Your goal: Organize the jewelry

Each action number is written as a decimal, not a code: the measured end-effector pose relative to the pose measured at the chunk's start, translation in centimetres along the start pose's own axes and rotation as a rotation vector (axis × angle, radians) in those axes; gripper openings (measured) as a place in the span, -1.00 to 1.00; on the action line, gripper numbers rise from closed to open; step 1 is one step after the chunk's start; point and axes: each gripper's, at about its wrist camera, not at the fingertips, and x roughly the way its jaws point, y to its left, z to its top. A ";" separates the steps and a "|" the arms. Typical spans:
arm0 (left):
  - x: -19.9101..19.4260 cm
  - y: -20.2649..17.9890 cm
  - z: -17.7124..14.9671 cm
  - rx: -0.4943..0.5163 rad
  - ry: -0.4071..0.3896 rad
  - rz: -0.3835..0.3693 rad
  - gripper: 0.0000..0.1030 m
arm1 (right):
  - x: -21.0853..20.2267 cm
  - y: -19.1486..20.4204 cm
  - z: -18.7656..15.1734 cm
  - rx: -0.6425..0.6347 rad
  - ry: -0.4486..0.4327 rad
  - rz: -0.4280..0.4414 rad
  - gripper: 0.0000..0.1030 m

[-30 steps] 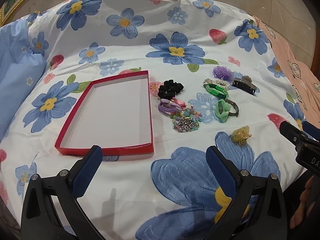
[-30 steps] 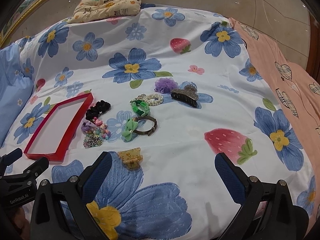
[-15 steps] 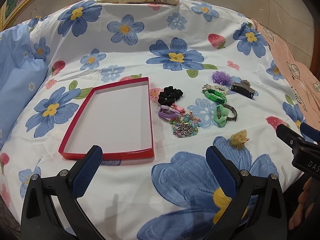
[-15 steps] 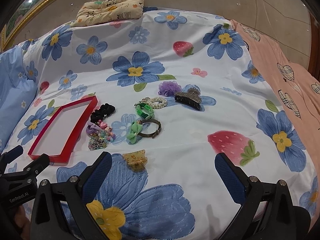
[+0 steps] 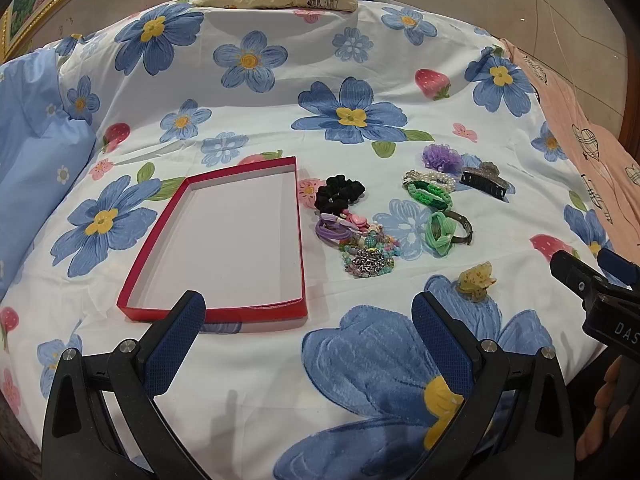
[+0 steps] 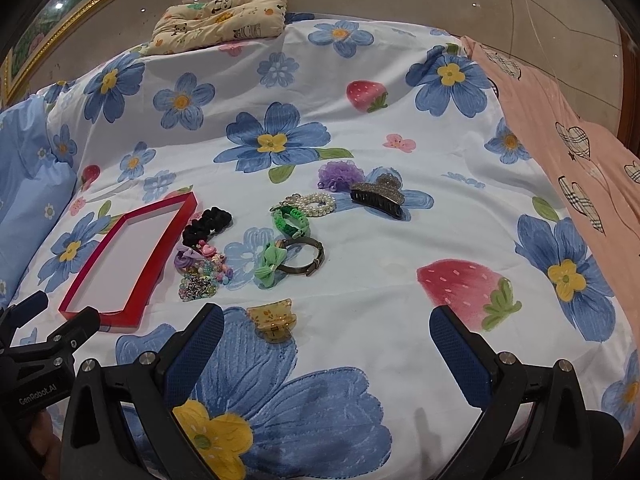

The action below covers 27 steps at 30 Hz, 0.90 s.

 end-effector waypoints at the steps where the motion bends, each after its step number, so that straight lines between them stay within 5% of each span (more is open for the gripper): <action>1: 0.0 0.0 0.0 -0.001 -0.001 0.000 1.00 | 0.0 0.0 0.0 0.000 -0.001 -0.001 1.00; 19: 4.2 0.3 1.9 0.033 0.116 -0.055 1.00 | 2.5 -2.0 1.1 0.096 0.046 0.163 0.97; 22: 5.0 0.2 3.0 0.059 0.115 -0.067 0.97 | 3.3 -2.2 1.9 0.095 0.053 0.191 0.82; 27: 6.3 0.3 5.2 0.093 0.107 -0.109 0.88 | 5.6 -2.2 3.5 0.104 0.103 0.232 0.22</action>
